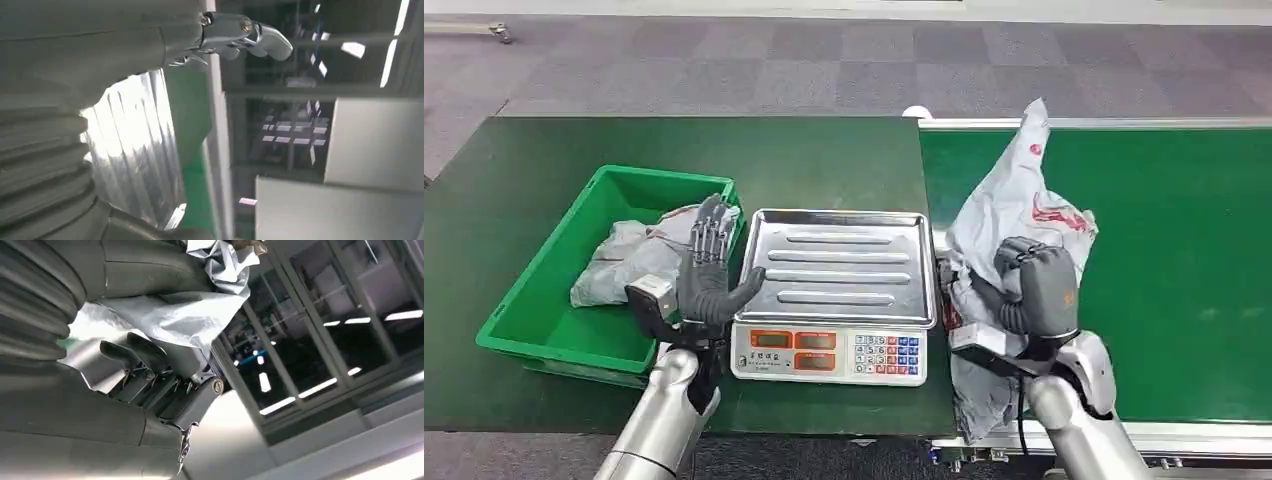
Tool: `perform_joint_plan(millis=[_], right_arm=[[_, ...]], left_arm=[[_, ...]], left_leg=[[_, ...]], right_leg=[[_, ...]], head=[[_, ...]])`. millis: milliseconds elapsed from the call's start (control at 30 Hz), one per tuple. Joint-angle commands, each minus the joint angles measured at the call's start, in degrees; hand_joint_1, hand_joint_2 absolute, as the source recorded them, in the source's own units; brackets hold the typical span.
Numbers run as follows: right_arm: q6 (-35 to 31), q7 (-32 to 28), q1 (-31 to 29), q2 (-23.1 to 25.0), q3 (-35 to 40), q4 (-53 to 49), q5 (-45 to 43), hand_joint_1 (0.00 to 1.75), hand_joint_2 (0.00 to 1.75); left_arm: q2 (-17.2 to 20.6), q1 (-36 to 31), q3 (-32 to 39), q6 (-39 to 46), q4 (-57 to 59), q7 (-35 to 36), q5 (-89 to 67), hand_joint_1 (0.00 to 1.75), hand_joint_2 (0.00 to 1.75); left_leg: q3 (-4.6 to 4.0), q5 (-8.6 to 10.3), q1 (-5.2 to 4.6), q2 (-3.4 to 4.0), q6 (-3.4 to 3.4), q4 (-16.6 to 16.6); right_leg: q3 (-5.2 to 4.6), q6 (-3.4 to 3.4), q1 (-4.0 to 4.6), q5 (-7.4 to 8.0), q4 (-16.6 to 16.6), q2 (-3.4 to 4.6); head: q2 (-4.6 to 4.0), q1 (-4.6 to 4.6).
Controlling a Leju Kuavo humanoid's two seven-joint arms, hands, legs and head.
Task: Moved the parcel from conveyor to table for the left to box.
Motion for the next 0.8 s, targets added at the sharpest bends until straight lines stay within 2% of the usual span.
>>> perform_joint_plan(millis=[33, 67, 167, 200, 300, 367, 433, 500, 600, 700, 800], right_arm=[[-1.05, 0.61, 1.21, -0.05, 5.83, -0.12, 1.4, 1.75, 1.75], [-2.73, 1.13, 2.62, 0.21, 5.55, -0.71, 2.5, 1.75, 1.75], [-4.4, 4.18, 9.3, 2.2, 3.84, -6.47, 9.64, 1.75, 1.75], [-2.99, 6.41, 11.38, 3.6, 3.17, -8.7, 14.48, 1.75, 1.75], [1.44, 6.72, 12.72, 3.51, 4.56, -10.49, 17.33, 1.75, 1.75], [9.79, 5.96, 9.35, 7.32, 6.43, -8.63, 20.35, 1.75, 1.75], [15.22, 6.6, 7.17, 9.83, 9.02, -5.93, 22.89, 1.75, 1.75], [15.08, 7.08, 6.93, 10.38, 9.54, -5.03, 23.51, 1.75, 1.75], [18.07, 7.08, 6.32, 9.64, 10.9, -2.18, 22.68, 1.75, 1.75], [21.0, 6.79, 3.29, 7.47, 15.42, 3.72, 19.22, 1.75, 1.75], [22.1, 3.23, -5.35, 4.42, 27.22, 14.8, 11.12, 1.75, 1.75]], left_arm=[[-1.1, -5.6, -4.22, -0.28, 9.8, 0.19, -0.21, 0.0, 1.75], [-1.53, -7.14, -6.37, -3.46, 13.27, 0.19, -0.61, 0.0, 1.75], [-4.5, -11.93, -11.09, -5.02, 21.83, 0.19, -2.24, 0.0, 1.75], [-6.35, -14.96, -13.84, -6.06, 26.82, 0.19, -3.44, 0.0, 1.75], [-9.84, -19.1, -17.11, -5.43, 33.12, 0.19, -4.06, 0.0, 1.75], [-10.79, -21.25, -20.53, -5.15, 35.56, 0.29, -5.26, 0.0, 1.75], [-10.86, -23.3, -21.95, -6.63, 36.96, 0.77, -4.89, 0.0, 1.75], [-10.77, -23.71, -21.93, -6.85, 37.05, 1.01, -4.63, 0.0, 1.75], [-10.74, -24.92, -21.49, -9.64, 38.14, 1.66, -2.5, 0.0, 1.75], [-9.86, -26.15, -22.5, -9.13, 38.3, 0.8, -0.94, 0.0, 1.75], [-6.21, -25.45, -21.35, -8.1, 37.06, 0.19, 4.3, 0.0, 1.75]], left_leg=[[0.3, -0.02, 0.05, 0.08, 0.03, -0.13], [0.15, -0.01, 0.01, 0.04, 0.02, -0.05], [0.22, 0.02, 0.02, -0.2, 0.0, -0.1], [0.25, 0.05, 0.05, -0.39, -0.01, -0.15], [0.05, 0.02, 0.05, -0.68, 0.03, 0.04], [-0.01, -0.01, 0.0, -0.33, 0.03, 0.06], [0.0, -0.05, 0.0, -0.04, 0.01, 0.05], [0.11, -0.08, 0.02, 0.15, 0.0, 0.01], [0.12, -0.03, 0.03, 0.17, -0.02, -0.02], [0.2, -0.01, 0.06, 0.18, -0.05, -0.05], [0.26, 0.01, 0.06, 0.51, -0.08, -0.09]], right_leg=[[0.33, -0.04, 0.07, 0.04, -0.23, 0.08], [0.15, -0.02, 0.02, 0.02, -0.08, 0.05], [0.3, -0.05, 0.02, -0.03, -0.14, -0.18], [0.4, -0.07, 0.05, -0.05, -0.22, -0.36], [0.32, -0.01, 0.06, -0.14, -0.07, -0.68], [0.11, 0.0, 0.0, -0.05, -0.02, -0.32], [0.06, -0.01, -0.01, 0.02, -0.01, -0.02], [0.14, -0.05, 0.02, 0.06, -0.06, 0.16], [0.08, -0.06, 0.03, 0.05, -0.06, 0.19], [0.15, -0.07, 0.12, 0.08, -0.12, 0.22], [0.13, -0.05, 0.12, 0.17, -0.15, 0.54]], head=[[0.0, 0.0], [0.0, 0.02], [0.0, -0.02], [0.0, 0.0], [0.0, 0.02], [0.0, 0.02], [0.0, 0.0], [0.0, 0.0], [0.0, 0.0], [0.0, 0.0], [0.0, 0.0]])
